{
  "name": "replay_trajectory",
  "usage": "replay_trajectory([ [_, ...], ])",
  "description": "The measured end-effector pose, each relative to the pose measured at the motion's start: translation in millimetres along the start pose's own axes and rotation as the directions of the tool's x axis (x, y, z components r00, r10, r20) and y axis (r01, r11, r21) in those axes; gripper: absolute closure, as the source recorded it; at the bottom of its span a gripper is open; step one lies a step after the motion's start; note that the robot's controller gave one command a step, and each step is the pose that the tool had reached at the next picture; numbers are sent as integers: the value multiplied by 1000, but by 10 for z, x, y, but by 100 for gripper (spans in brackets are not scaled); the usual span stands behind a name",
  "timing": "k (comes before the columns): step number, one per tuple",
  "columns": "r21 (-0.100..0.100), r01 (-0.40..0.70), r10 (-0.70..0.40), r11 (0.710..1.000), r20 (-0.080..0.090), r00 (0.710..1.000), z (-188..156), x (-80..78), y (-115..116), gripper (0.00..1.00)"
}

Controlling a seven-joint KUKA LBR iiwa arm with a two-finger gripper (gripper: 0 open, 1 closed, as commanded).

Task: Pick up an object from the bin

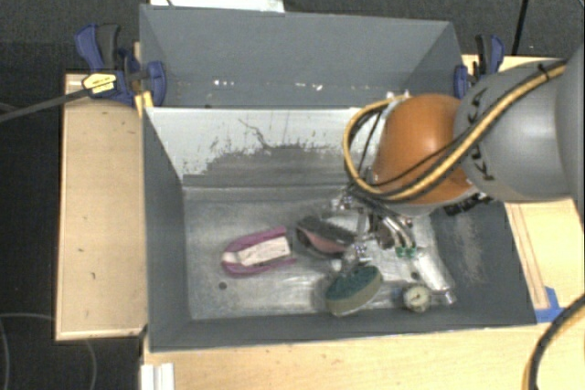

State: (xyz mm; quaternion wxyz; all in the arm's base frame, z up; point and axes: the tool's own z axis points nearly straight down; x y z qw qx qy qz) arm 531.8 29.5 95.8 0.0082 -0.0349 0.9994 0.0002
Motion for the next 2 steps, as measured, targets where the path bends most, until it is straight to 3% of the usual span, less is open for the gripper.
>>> replay_trajectory([
  [1, 0, -4, 4, 1000, -8, 1000, 29, 19, 0, 100],
  [2, 0, -10, 10, 1000, -7, 1000, -1375, 132, -31, 100],
])
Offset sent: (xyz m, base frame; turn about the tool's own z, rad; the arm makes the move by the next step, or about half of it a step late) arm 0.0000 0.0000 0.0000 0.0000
